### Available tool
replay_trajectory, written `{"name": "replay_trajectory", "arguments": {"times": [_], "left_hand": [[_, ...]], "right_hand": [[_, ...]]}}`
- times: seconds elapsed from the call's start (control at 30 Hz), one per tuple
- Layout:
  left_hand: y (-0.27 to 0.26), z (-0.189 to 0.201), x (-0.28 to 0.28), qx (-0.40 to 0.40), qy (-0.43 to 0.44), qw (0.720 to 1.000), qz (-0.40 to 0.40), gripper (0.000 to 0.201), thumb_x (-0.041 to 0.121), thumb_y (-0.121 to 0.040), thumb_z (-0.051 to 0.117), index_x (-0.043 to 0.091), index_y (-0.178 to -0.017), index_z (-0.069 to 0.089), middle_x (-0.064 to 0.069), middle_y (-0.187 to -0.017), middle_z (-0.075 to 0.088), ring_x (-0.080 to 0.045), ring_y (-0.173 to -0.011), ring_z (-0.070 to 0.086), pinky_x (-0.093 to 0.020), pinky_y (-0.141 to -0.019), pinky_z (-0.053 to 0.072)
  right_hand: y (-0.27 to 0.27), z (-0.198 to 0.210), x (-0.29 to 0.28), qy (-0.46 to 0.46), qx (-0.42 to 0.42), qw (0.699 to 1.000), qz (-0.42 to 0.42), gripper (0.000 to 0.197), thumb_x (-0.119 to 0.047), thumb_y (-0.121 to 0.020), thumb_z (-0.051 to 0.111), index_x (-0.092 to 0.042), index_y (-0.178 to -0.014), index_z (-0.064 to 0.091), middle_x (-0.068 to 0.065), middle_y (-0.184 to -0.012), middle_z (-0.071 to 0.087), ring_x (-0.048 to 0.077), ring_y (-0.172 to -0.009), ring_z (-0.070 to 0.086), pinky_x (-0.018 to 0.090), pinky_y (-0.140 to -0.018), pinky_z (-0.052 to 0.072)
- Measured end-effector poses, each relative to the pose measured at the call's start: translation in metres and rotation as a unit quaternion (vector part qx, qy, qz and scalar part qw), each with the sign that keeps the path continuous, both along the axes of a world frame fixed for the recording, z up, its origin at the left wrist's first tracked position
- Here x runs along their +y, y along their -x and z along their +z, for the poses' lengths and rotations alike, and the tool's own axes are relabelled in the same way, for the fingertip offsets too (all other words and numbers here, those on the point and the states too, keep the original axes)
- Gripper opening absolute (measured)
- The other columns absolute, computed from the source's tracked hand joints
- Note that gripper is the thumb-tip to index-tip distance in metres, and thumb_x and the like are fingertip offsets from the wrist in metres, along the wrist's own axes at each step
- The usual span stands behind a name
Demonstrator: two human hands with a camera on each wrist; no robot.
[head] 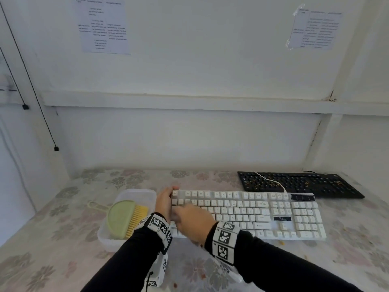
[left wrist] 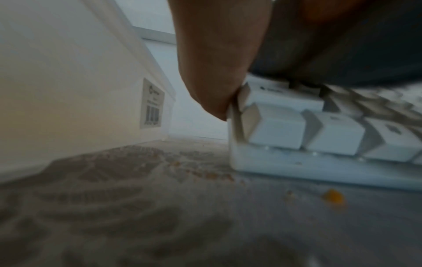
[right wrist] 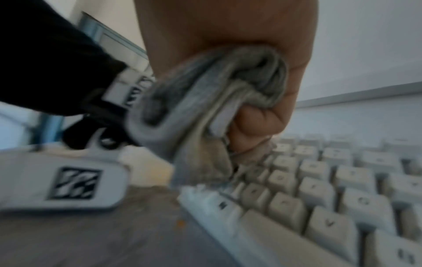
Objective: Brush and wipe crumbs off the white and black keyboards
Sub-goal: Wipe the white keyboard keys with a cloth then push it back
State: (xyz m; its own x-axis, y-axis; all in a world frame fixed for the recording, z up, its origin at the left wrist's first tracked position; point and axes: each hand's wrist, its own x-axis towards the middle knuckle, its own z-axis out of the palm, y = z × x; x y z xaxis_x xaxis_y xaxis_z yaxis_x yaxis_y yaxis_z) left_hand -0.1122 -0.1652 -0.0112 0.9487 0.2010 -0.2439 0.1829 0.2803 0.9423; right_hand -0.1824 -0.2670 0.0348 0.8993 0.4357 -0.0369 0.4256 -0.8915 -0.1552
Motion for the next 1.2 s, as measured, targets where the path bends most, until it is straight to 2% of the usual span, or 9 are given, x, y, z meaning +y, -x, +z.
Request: {"name": "replay_trajectory", "arguments": {"times": [0.13,0.23,0.4,0.57,0.63,0.73,0.97,1.1,1.2], "left_hand": [[-0.001,-0.001,0.0,0.017,0.042,0.998,-0.033,0.029,0.024,-0.099,0.038,0.013,-0.079,0.057,-0.005,-0.054,0.059,-0.021,-0.05,0.057,-0.029,-0.056,0.047],[0.0,0.0,0.002,0.016,0.037,0.998,-0.038,0.03,0.023,-0.1,0.036,0.012,-0.082,0.058,-0.008,-0.064,0.06,-0.02,-0.053,0.058,-0.027,-0.052,0.047],[0.002,0.003,0.005,0.015,0.05,0.998,-0.041,0.035,0.024,-0.098,0.037,0.007,-0.092,0.067,-0.015,-0.08,0.068,-0.029,-0.079,0.062,-0.038,-0.074,0.049],[0.004,0.004,0.004,0.033,0.055,0.998,-0.024,0.025,0.022,-0.098,0.04,0.011,-0.085,0.059,-0.011,-0.071,0.062,-0.023,-0.058,0.059,-0.027,-0.051,0.049],[0.006,0.005,0.001,0.038,0.068,0.997,-0.03,0.027,0.026,-0.099,0.039,0.012,-0.083,0.056,-0.009,-0.061,0.06,-0.023,-0.05,0.058,-0.025,-0.047,0.049],[0.009,0.009,-0.001,0.053,0.071,0.996,-0.014,0.028,0.029,-0.098,0.04,0.014,-0.08,0.056,-0.013,-0.066,0.058,-0.026,-0.057,0.056,-0.032,-0.058,0.048],[0.009,0.011,-0.002,0.051,0.056,0.997,-0.008,0.029,0.026,-0.1,0.036,0.014,-0.08,0.054,-0.011,-0.07,0.053,-0.025,-0.063,0.051,-0.035,-0.064,0.044],[0.008,0.011,-0.003,0.044,0.052,0.998,-0.014,0.03,0.024,-0.1,0.036,0.014,-0.077,0.052,-0.008,-0.067,0.05,-0.025,-0.06,0.05,-0.034,-0.062,0.043],[0.009,0.012,-0.004,0.033,0.05,0.998,-0.037,0.03,0.025,-0.096,0.042,0.016,-0.07,0.05,-0.006,-0.056,0.05,-0.023,-0.052,0.051,-0.033,-0.06,0.043]], "right_hand": [[0.018,0.001,0.0,0.093,0.061,0.992,0.051,0.025,-0.014,-0.091,0.047,-0.01,-0.112,0.059,0.013,-0.105,0.062,0.03,-0.095,0.061,0.035,-0.072,0.049],[0.006,0.016,0.001,0.045,0.037,0.998,0.021,0.022,-0.02,-0.092,0.047,-0.013,-0.107,0.06,0.004,-0.098,0.063,0.022,-0.089,0.06,0.038,-0.08,0.054],[-0.015,0.028,-0.001,-0.056,-0.081,0.995,-0.029,0.031,-0.016,-0.095,0.041,-0.022,-0.124,0.048,0.004,-0.116,0.053,0.024,-0.089,0.059,0.029,-0.064,0.039],[-0.002,-0.002,-0.006,-0.054,0.006,0.998,-0.011,0.028,-0.014,-0.092,0.045,-0.022,-0.119,0.052,0.002,-0.129,0.048,0.021,-0.102,0.056,0.035,-0.084,0.051],[0.006,-0.009,-0.01,-0.029,0.027,0.999,0.0,0.031,-0.012,-0.09,0.046,-0.022,-0.119,0.054,0.002,-0.13,0.048,0.023,-0.106,0.056,0.038,-0.083,0.05],[0.012,-0.009,-0.018,0.001,0.033,0.999,0.008,0.035,-0.009,-0.089,0.047,-0.025,-0.118,0.058,0.0,-0.127,0.05,0.024,-0.107,0.055,0.035,-0.076,0.046],[0.025,-0.002,-0.063,0.048,0.057,0.997,-0.02,0.035,-0.025,-0.081,0.067,-0.034,-0.115,0.061,-0.002,-0.125,0.05,0.021,-0.108,0.054,0.037,-0.091,0.046],[0.036,-0.004,-0.108,-0.003,0.045,0.995,-0.09,0.021,-0.028,-0.089,0.055,-0.037,-0.107,0.063,-0.008,-0.123,0.051,0.015,-0.108,0.054,0.029,-0.092,0.042],[0.042,0.003,-0.145,0.003,0.065,0.988,-0.143,0.028,-0.02,-0.092,0.047,-0.038,-0.105,0.064,-0.011,-0.122,0.053,0.013,-0.108,0.054,0.027,-0.093,0.041]]}}
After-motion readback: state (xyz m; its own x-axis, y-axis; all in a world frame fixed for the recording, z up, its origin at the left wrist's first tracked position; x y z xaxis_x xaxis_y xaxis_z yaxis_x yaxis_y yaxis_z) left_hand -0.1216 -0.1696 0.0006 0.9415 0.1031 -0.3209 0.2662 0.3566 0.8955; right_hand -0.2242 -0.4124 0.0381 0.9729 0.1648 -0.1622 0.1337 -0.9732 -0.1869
